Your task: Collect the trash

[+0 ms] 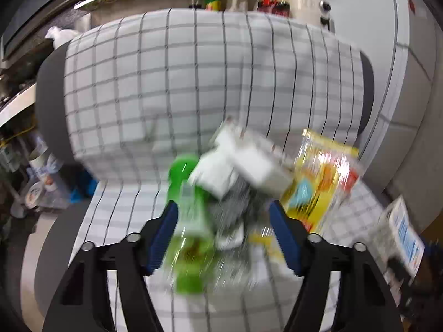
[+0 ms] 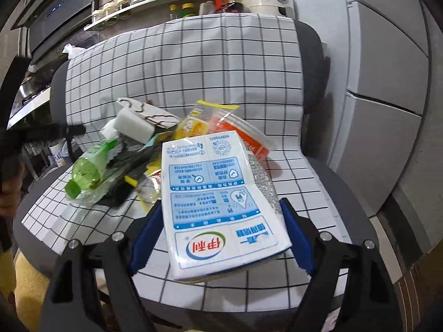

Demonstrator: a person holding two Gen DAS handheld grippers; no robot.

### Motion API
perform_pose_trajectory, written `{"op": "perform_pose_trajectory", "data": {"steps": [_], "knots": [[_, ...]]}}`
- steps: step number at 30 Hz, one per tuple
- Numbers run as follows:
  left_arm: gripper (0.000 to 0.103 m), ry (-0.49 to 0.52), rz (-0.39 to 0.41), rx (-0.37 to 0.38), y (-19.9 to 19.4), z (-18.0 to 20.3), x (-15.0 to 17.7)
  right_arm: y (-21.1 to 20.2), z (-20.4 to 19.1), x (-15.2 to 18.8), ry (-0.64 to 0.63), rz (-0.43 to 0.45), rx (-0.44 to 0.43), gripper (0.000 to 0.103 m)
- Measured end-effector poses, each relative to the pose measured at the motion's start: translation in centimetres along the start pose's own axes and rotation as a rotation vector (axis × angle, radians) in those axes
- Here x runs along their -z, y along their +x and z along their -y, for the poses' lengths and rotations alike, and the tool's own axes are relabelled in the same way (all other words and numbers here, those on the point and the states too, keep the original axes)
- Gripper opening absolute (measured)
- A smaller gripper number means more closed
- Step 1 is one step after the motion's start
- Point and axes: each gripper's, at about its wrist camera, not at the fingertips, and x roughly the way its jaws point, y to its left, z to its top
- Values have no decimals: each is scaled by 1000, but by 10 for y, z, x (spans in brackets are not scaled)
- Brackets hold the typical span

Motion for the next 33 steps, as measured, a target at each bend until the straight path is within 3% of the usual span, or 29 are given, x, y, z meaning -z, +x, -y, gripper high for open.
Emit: {"op": "perform_pose_trajectory", "data": {"steps": [2,9,12,15,17,18,23,28,33], "knots": [[50,-15,22,26,11,2,-18,4,3,-2,0,5,11,80],[47,-83,-42,103,63,0,-52,19,9,-10,-8,-1,35,80],[39,-109,-60,142,77,-1,-55,23,11,-10,-14,-4,45,80],[23,-118,-45,142,84,-1,-59,24,11,-9,-22,-8,59,80],[5,-115,-22,147,83,-1,-61,24,11,-7,-24,-12,63,80],[3,-106,-8,149,82,0,-62,24,11,-6,-22,-12,67,80],[1,-20,107,176,55,13,-73,19,12,-7,-3,5,78,80],[1,53,298,248,-28,23,-82,-10,17,-16,42,66,89,80],[1,133,352,335,-92,46,-44,-55,24,-8,62,114,152,80]]}}
